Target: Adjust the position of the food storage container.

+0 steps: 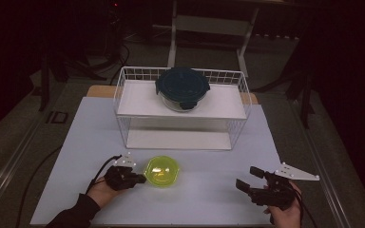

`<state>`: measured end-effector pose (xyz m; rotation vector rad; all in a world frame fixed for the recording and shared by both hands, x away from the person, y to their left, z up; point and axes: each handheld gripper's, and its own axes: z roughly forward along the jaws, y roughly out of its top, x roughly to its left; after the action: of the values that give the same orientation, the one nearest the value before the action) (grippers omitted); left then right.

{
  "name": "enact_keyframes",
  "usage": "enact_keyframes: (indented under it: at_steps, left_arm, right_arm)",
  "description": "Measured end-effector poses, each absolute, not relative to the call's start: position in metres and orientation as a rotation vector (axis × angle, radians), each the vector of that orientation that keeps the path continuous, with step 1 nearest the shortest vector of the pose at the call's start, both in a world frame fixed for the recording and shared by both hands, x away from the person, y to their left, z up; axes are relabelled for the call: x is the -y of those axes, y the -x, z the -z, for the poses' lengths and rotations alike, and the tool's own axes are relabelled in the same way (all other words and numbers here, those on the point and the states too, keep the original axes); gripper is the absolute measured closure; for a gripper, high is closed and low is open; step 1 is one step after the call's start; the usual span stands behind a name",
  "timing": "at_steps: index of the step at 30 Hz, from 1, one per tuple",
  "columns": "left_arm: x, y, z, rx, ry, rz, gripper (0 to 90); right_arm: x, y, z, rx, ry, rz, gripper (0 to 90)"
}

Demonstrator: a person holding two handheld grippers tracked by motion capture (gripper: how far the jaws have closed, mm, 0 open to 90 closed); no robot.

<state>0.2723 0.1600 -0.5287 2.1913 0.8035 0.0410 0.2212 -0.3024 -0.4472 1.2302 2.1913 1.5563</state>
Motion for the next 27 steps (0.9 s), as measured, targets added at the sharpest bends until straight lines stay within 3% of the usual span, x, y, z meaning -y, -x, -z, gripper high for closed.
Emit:
enact_keyframes:
  at_steps: [4,14,27]
  left_arm:
    - [-0.153,-0.272,0.530,-0.782,-2.189,0.005,88.6]
    - [-0.157,-0.287,0.530,-0.878,-2.182,-0.075,88.6]
    - [-0.139,-0.286,0.532,-0.856,-2.195,-0.033,88.7]
  right_arm:
    - [0.302,-0.221,0.447,-2.193,-1.229,-1.559,14.3]
    - [0.302,-0.221,0.447,-2.191,-1.232,-1.561,14.3]
    - [0.303,-0.222,0.448,-2.193,-1.241,-1.562,14.5]
